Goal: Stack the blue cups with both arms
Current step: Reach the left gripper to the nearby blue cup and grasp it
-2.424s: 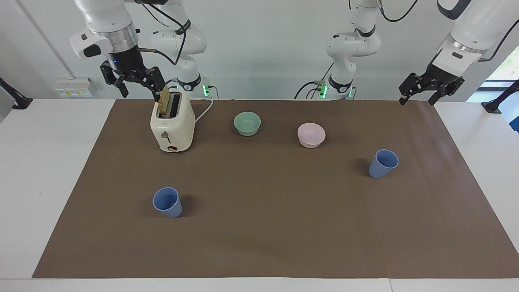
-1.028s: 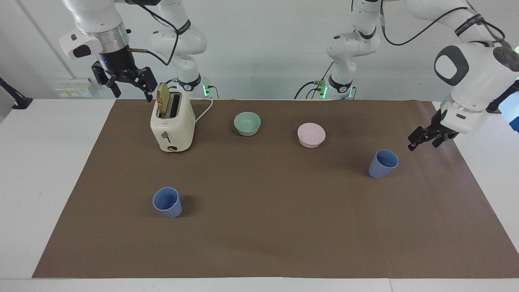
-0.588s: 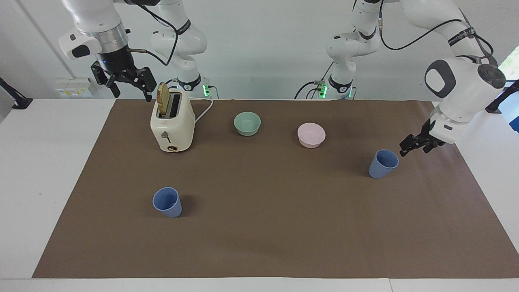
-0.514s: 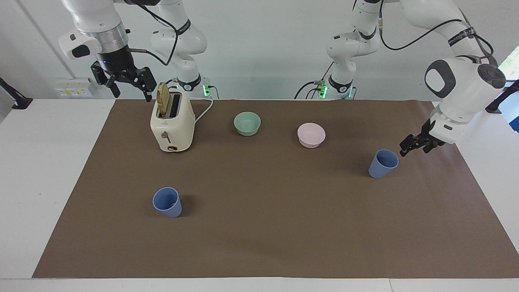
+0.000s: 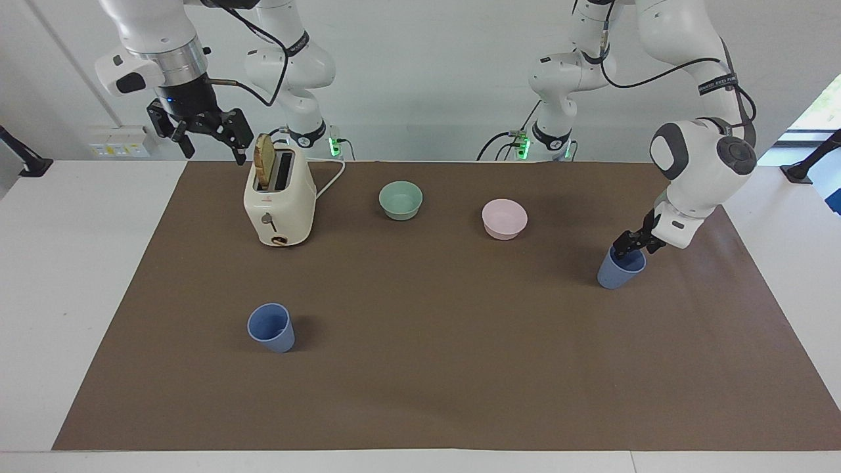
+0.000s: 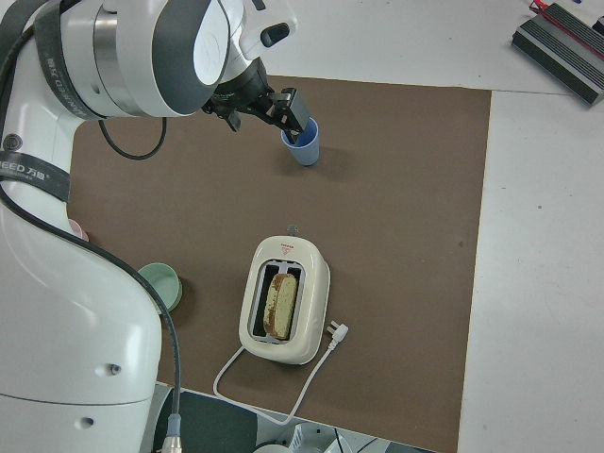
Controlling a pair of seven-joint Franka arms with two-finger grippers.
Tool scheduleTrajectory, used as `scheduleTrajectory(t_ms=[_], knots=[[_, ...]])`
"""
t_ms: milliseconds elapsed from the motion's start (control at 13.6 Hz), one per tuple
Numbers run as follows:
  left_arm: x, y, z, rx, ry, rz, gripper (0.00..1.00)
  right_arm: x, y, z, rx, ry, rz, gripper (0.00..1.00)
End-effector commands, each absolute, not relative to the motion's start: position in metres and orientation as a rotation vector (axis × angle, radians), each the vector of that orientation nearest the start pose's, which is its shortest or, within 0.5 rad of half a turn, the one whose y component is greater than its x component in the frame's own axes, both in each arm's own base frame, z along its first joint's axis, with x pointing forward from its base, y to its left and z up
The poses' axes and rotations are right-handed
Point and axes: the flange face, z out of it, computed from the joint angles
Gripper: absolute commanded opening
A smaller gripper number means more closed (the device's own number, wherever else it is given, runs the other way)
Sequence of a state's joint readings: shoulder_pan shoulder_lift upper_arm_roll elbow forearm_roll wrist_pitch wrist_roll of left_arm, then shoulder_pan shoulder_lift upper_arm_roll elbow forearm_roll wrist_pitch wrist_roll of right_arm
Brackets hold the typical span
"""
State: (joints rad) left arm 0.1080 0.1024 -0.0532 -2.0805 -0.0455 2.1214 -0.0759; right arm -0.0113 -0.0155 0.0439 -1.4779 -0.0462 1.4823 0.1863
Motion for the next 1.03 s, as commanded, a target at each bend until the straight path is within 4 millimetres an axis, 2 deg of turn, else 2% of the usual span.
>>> scheduleTrajectory(t_ms=[0,147,294,441,661,734,881,955], knots=[[0.549,0.030,0.373,-3.166,-0.262,0.074,0.00,0.541,0.009,0.669,-3.172,0.214,-0.022,1.00],[0.552,0.030,0.377,-3.174,-0.272,0.055,0.00,0.540,0.009,0.666,-3.171,0.213,-0.015,1.00],[0.567,0.034,0.384,-3.198,-0.291,0.025,0.00,0.541,0.010,0.666,-3.167,0.212,-0.027,1.00],[0.583,0.035,0.411,-3.201,-0.303,-0.050,0.00,0.543,0.009,0.666,-3.168,0.180,-0.041,1.00],[0.600,0.021,0.459,-3.208,-0.373,-0.079,0.00,0.550,0.004,0.661,-3.178,0.142,-0.036,1.00],[0.604,0.007,0.473,-3.210,-0.385,-0.082,0.00,0.557,0.005,0.657,-3.179,0.139,-0.050,1.00],[0.606,-0.047,0.482,-3.215,-0.412,-0.084,0.00,0.570,0.005,0.652,-3.174,0.135,-0.089,1.00],[0.604,-0.084,0.484,-3.215,-0.446,-0.089,0.00,0.579,0.007,0.643,-3.172,0.128,-0.106,1.00]])
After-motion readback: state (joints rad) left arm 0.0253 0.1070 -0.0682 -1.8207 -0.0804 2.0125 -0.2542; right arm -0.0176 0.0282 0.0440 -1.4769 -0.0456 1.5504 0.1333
